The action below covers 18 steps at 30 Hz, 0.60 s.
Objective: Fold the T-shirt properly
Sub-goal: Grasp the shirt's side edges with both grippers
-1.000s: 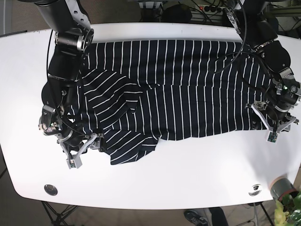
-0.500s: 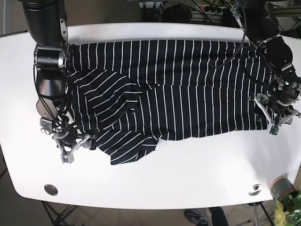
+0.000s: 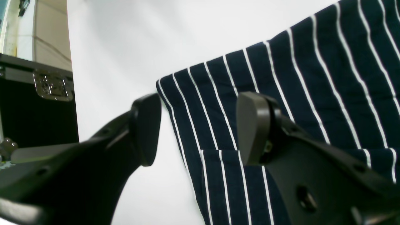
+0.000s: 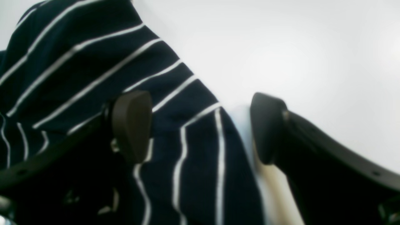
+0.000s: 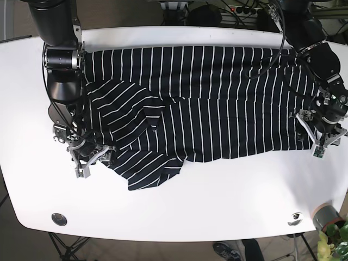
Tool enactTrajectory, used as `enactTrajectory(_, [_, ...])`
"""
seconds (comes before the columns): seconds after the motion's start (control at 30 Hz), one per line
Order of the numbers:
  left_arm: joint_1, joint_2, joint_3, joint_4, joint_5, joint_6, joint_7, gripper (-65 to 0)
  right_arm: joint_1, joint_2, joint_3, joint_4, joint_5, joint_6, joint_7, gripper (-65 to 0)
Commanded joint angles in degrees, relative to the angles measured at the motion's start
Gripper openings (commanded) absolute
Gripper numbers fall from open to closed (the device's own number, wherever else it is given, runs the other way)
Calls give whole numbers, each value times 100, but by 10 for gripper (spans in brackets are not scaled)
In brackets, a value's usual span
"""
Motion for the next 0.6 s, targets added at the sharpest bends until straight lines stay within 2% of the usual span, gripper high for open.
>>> enactTrajectory(0.0, [-137, -121, -22, -145, -27, 49, -121, -287, 104, -104, -31, 38, -26, 41, -228, -176])
enactTrajectory(0.07, [-296, -182, -22, -347, -27, 102, -121, -286, 104, -183, -31, 38, -26, 41, -228, -176])
enactTrajectory(0.17, [-516, -349, -13, -778, -18, 498, -121, -267, 104, -297, -31, 38, -34, 32, -228, -178])
enactTrajectory(0.27, [-735, -419, -13, -1253, -18, 1139, -147, -186, 122, -323, -31, 38, -34, 32, -228, -233])
enactTrajectory(0.3, [-788, -481, -4, -1376, -18, 1289, -191, -161, 122, -323, -31, 38, -34, 32, -228, -273])
enactTrajectory(0.37, [-894, -586, 22, -1675, -18, 1597, -384, -118, 131, -323, -31, 38, -34, 24, -228, -398])
enactTrajectory(0.47, [-1043, -701, 5, -2202, -27, 1922, -885, -93, 131, -323, -31, 38, -34, 15, -228, -583])
enactTrajectory(0.5, [-1087, -780, 22, -2404, -27, 1983, -1026, -90, 140, -323, -40, 38, -34, 15, -228, -618])
enactTrajectory(0.57, [-1201, -903, 31, -3020, -27, 2080, -1378, -92, 157, -323, -40, 38, -34, 15, -228, -623])
